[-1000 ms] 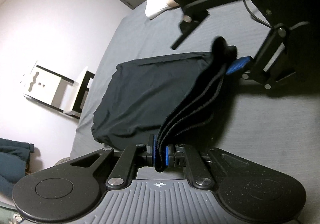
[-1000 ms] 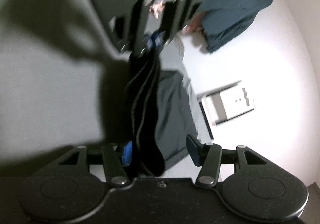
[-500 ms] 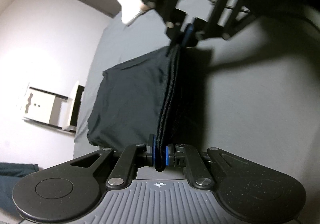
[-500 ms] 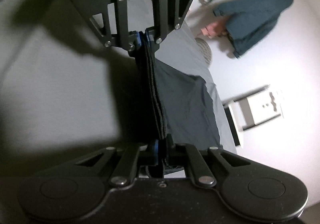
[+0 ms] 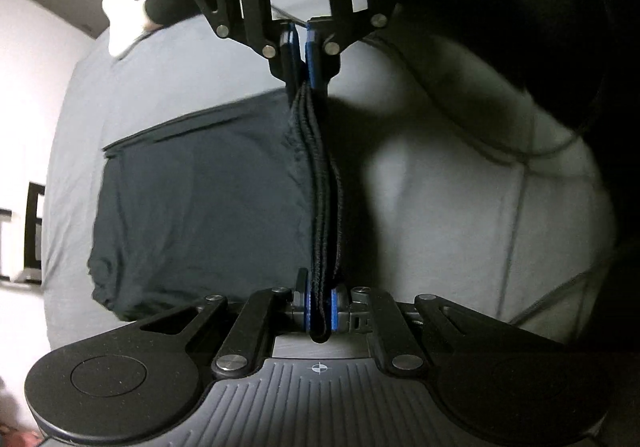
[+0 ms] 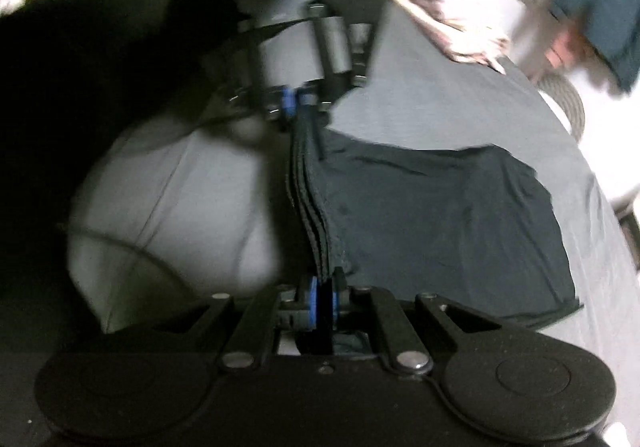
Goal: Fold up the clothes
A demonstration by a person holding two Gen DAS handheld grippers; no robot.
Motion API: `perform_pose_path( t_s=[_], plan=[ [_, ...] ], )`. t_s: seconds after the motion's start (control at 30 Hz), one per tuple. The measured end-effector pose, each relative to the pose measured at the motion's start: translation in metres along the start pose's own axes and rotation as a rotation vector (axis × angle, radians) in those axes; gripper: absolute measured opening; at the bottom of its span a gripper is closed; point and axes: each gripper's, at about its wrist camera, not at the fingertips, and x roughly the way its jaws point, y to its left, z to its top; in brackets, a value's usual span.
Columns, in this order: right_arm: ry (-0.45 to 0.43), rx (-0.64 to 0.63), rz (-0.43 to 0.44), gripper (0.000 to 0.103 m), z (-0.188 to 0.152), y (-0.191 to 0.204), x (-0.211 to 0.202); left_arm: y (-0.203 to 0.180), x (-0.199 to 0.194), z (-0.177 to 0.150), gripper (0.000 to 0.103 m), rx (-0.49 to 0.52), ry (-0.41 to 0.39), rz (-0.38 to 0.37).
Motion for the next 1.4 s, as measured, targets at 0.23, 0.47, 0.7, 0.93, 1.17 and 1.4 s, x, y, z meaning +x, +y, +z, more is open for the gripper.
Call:
perform_pose_path(
  t_s=[0.23,0.47,0.7,0.93,1.17,1.4],
  plan=[
    [-0.058,0.211,0.084,0.008,-0.006,-0.076,-0.011,0.075,0.018,-0.004,0.008,-0.056,0.000,-0.050],
    [-0.051,0.408,0.183,0.008,-0.028,-0.138,0.028,0.137,0.062,-0.005,0.008,-0.130,0.049,-0.095],
    [-0.073,0.561,0.225,0.009,-0.054,-0.171,0.053,0.141,0.091,-0.005,0.009,-0.114,0.076,-0.097],
    [-0.074,0.634,0.217,0.013,-0.061,-0.182,0.067,0.133,0.094,-0.012,0.075,-0.095,0.072,0.043],
    [-0.145,0.665,0.063,0.051,-0.066,-0.183,0.056,0.117,0.073,-0.026,0.083,-0.063,0.059,0.167],
    [-0.158,0.650,0.109,0.049,-0.079,-0.179,0.033,0.086,0.066,-0.024,0.083,-0.058,0.021,0.190]
  ],
)
